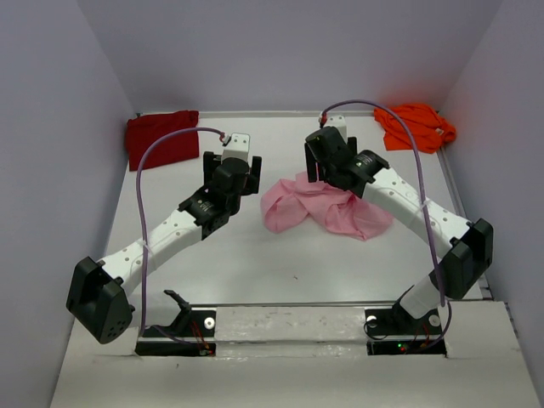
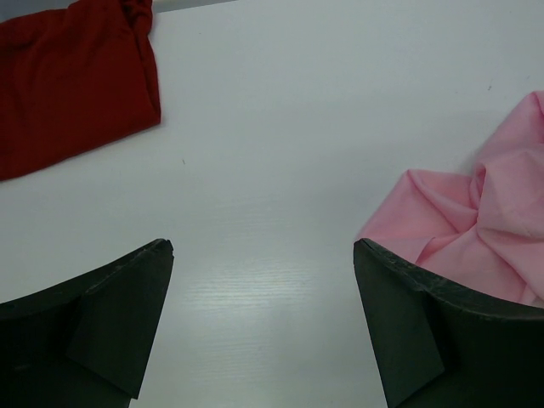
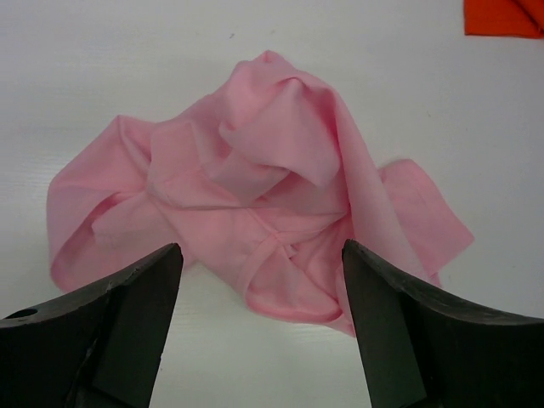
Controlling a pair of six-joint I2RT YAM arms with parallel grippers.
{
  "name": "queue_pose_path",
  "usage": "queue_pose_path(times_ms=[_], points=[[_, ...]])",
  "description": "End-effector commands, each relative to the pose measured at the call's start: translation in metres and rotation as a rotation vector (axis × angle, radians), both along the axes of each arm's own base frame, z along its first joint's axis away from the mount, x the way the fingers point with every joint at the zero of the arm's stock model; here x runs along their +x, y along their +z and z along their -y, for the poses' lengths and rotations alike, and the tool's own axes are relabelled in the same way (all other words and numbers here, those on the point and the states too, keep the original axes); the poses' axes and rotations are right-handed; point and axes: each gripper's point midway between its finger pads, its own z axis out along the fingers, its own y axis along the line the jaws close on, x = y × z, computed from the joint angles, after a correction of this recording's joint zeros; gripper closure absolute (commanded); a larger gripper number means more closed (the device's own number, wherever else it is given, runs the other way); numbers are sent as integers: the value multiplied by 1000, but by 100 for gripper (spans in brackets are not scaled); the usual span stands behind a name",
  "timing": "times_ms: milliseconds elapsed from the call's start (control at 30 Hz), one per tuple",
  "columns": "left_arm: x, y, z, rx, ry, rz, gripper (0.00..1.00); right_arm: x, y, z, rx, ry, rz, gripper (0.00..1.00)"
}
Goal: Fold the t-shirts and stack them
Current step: Move the tshirt to the center of the board
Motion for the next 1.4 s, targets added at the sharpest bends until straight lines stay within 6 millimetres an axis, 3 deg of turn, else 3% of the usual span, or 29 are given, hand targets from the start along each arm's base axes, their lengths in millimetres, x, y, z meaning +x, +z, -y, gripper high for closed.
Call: queue_pose_path(times_ms=[0, 133, 267, 467, 600, 833, 1000, 1100, 1167, 1200, 1233, 1333, 1367], points=[[2, 16, -2, -32, 13, 49, 1, -11, 5, -13, 99, 61, -1, 18], [2, 15, -1, -31, 10, 46, 1, -15, -28, -25, 85, 103, -69, 18], [2, 14, 0, -29, 6, 43, 1, 1, -56, -48, 76, 148, -109, 18], [2, 13, -1, -28, 9, 41, 1, 19, -77, -89, 122, 251, -157, 18], [2, 13, -1, -27, 6, 40, 1, 40, -90, -103, 80, 264, -160, 18], [1, 15, -1, -29, 5, 46, 1, 50, -112, -110, 46, 271, -189, 21], [0, 16, -2, -32, 6, 50, 1, 52, -121, -103, 55, 254, -210, 38], [0, 18, -3, -36, 6, 55, 1, 51, -122, -100, 45, 252, -212, 37], [-1, 19, -3, -39, 3, 57, 1, 56, -127, -87, 39, 223, -220, 40], [-1, 20, -3, -40, 3, 58, 1, 54, -130, -85, 35, 221, -228, 44], [-1, 20, -3, -40, 3, 58, 1, 56, -131, -81, 39, 208, -227, 56], [-1, 19, -2, -40, 2, 57, 1, 56, -131, -74, 41, 195, -228, 71], [-1, 19, -2, -42, 1, 57, 1, 55, -132, -74, 40, 195, -231, 80]])
